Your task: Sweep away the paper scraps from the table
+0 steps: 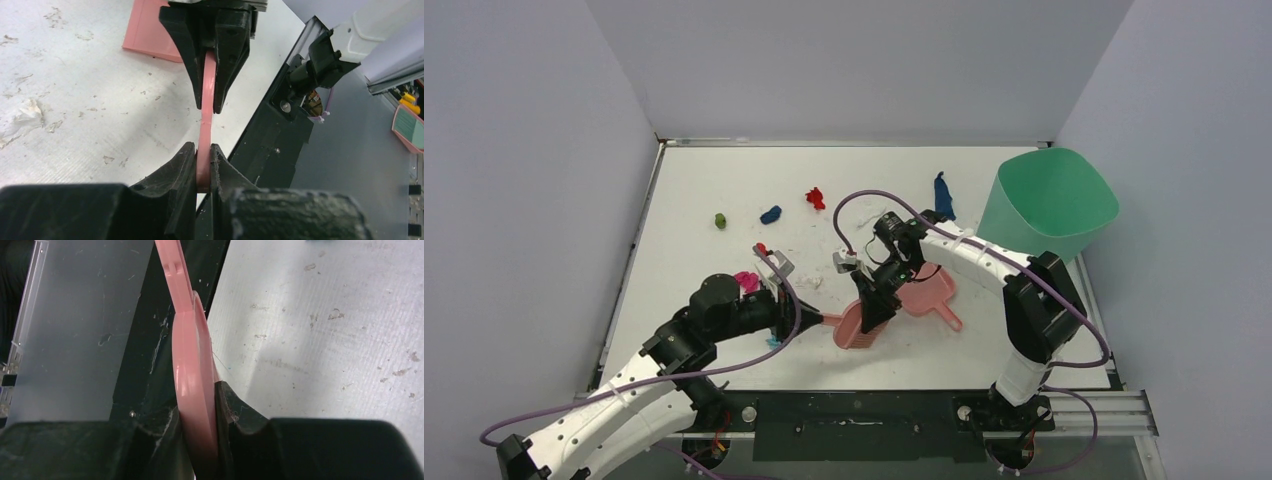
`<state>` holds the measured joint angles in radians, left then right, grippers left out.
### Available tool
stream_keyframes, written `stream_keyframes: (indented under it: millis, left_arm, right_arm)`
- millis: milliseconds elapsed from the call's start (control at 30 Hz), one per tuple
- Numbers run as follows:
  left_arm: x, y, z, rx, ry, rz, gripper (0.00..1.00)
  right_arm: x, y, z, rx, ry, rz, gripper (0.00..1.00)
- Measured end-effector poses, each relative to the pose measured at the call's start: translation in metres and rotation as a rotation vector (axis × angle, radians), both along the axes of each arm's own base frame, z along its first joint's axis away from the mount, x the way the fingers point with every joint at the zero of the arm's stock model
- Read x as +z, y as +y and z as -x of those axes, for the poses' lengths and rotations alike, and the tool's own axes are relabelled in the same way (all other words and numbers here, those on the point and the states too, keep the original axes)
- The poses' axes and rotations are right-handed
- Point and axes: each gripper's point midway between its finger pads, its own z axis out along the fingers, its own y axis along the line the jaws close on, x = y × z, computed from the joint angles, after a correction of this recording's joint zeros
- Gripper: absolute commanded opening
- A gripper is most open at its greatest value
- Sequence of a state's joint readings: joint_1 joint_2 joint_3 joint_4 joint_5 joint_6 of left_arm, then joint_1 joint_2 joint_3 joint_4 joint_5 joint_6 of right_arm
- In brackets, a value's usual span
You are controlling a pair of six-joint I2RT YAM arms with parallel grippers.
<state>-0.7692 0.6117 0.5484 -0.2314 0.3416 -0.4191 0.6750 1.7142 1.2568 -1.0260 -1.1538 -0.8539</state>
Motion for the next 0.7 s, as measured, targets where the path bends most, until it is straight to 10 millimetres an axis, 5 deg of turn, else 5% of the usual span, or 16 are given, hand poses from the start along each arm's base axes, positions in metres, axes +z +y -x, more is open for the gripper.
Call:
stream_keyframes:
  millis: [267,700]
  left_arm:
    - [-0.011,-0.004,0.007,-0.090,-0.009,-0.087,0.22]
    - [-0.026,-0.014,0.021,-0.161,0.015,-0.137,0.23]
  right_arm:
    - [0.000,-0.002,0.002,0.051,-0.010,-0.012,0.05]
    - [0.000,-0.004,0.004,0.062,-0.010,-0.015,0.05]
